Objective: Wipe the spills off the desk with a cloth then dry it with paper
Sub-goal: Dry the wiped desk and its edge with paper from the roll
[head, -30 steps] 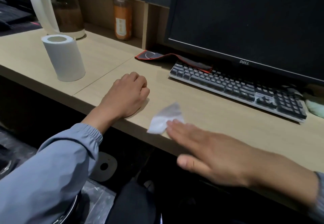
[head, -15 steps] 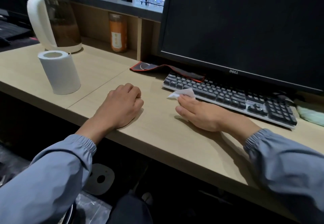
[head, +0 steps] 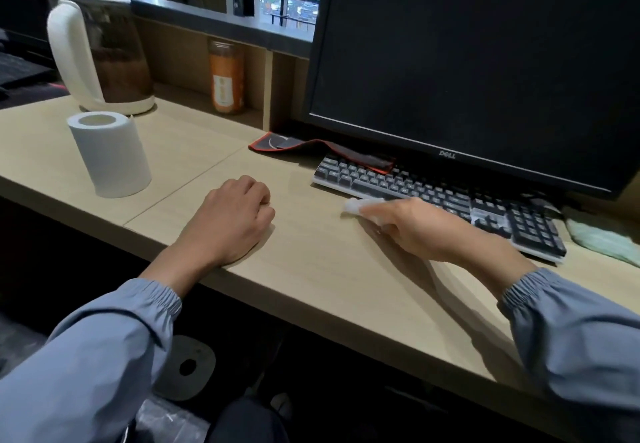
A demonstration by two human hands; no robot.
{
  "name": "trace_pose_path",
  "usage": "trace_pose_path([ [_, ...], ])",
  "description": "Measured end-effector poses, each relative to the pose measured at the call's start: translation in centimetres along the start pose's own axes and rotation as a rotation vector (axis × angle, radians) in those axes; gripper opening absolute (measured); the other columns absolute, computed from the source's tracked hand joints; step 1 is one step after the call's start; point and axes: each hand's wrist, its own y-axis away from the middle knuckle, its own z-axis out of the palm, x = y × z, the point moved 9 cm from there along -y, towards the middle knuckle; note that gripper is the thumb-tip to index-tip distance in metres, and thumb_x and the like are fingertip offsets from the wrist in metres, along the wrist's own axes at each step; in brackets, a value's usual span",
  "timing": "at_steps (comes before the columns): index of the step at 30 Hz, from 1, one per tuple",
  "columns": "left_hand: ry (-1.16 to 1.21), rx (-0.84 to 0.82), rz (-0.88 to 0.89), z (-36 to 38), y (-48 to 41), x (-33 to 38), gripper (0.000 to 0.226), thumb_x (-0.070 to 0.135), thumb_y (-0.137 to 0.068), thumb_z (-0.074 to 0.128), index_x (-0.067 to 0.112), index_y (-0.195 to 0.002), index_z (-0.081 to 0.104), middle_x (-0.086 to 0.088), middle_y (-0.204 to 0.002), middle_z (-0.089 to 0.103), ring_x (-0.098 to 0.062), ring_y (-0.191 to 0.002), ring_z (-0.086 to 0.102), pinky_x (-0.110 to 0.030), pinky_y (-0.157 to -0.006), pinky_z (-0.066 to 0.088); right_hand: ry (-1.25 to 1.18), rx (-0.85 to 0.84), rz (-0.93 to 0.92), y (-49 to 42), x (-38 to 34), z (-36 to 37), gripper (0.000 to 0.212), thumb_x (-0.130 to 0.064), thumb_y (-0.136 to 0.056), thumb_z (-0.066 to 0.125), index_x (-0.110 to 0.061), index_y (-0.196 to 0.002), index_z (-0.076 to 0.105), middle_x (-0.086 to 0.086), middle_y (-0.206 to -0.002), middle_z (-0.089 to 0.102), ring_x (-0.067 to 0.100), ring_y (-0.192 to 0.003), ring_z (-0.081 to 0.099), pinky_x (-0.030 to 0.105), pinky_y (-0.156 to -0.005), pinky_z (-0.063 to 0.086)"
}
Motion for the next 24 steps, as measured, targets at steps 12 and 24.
trace_pose_path([
  [12,0.013,0.015,-0.001,0.1,0.0,-0.3,0.021,0.031,-0.103,0.044,0.022,-0.113,0.06,0.001,-0.119,0.056,-0.025,-0.108,0.051,-0.045,-0.095,0.042,0.275,-0.036,0.03,-2.3,-1.3,0.7,0.044,-0.009,-0.106,0.039,-0.02,-0.149,0.041,0.009,-0.109,0.064,0.024,-0.094,0.061,0.04,-0.081,0.056],
  [24,0.014,0.001,-0.005,0.4,-0.1,-0.3,0.03,0.035,-0.102,0.035,0.022,-0.112,0.059,0.0,-0.119,0.055,-0.026,-0.11,0.05,-0.046,-0.095,0.041,0.255,-0.001,-0.066,1.0,-4.0,0.0,0.035,-0.006,-0.103,0.043,-0.022,-0.132,0.057,0.006,-0.097,0.055,0.025,-0.085,0.06,0.038,-0.078,0.052],
])
